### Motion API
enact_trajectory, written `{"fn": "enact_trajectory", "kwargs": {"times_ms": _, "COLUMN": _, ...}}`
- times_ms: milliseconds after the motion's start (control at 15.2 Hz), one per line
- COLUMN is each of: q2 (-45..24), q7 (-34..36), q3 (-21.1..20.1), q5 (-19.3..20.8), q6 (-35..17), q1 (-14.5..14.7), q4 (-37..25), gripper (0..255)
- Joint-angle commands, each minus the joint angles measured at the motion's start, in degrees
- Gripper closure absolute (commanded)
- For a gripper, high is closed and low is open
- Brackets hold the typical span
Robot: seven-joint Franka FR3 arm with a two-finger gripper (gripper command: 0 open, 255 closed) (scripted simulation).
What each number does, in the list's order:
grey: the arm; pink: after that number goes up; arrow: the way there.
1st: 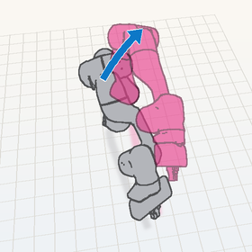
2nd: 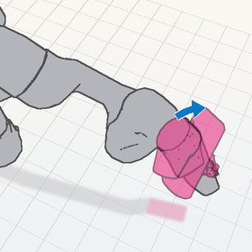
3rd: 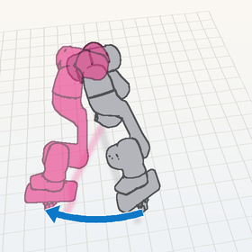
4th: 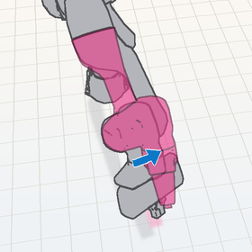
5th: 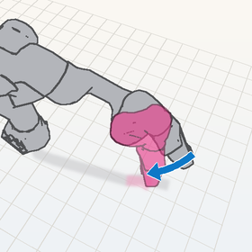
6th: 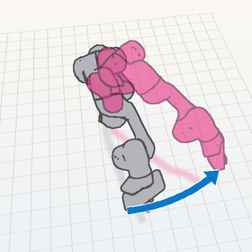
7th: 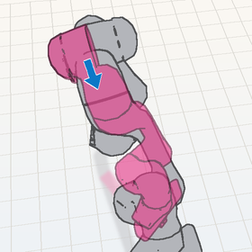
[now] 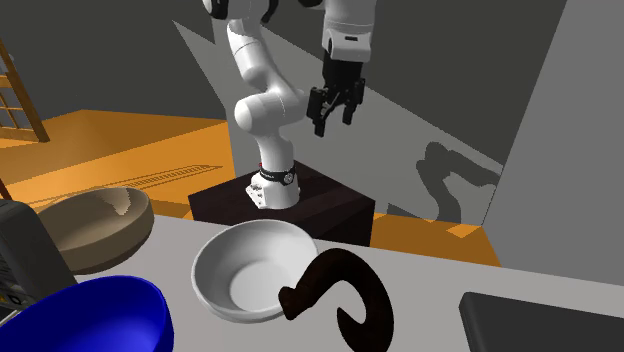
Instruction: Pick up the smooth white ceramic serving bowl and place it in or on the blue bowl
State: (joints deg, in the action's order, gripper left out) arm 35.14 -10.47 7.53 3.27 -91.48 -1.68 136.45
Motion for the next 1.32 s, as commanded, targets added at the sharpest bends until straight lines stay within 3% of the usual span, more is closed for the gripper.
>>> {"fn": "enact_trajectory", "kwargs": {"times_ms": 0, "q2": -3.0, "q7": -1.5, "q3": 1.3, "q5": 1.9, "q6": -1.9, "q1": -0.8, "q4": -1.2, "gripper": 0}}
{"fn": "enact_trajectory", "kwargs": {"times_ms": 528, "q2": -17.3, "q7": -5.4, "q3": 5.6, "q5": 6.7, "q6": -10.5, "q1": -3.2, "q4": -7.8, "gripper": 0}}
{"fn": "enact_trajectory", "kwargs": {"times_ms": 1056, "q2": -32.4, "q7": -9.0, "q3": 9.1, "q5": 8.8, "q6": -16.4, "q1": -5.4, "q4": -18.1, "gripper": 0}}
{"fn": "enact_trajectory", "kwargs": {"times_ms": 1254, "q2": -32.7, "q7": -9.0, "q3": 9.3, "q5": 8.9, "q6": -18.7, "q1": -5.7, "q4": -16.2, "gripper": 0}}
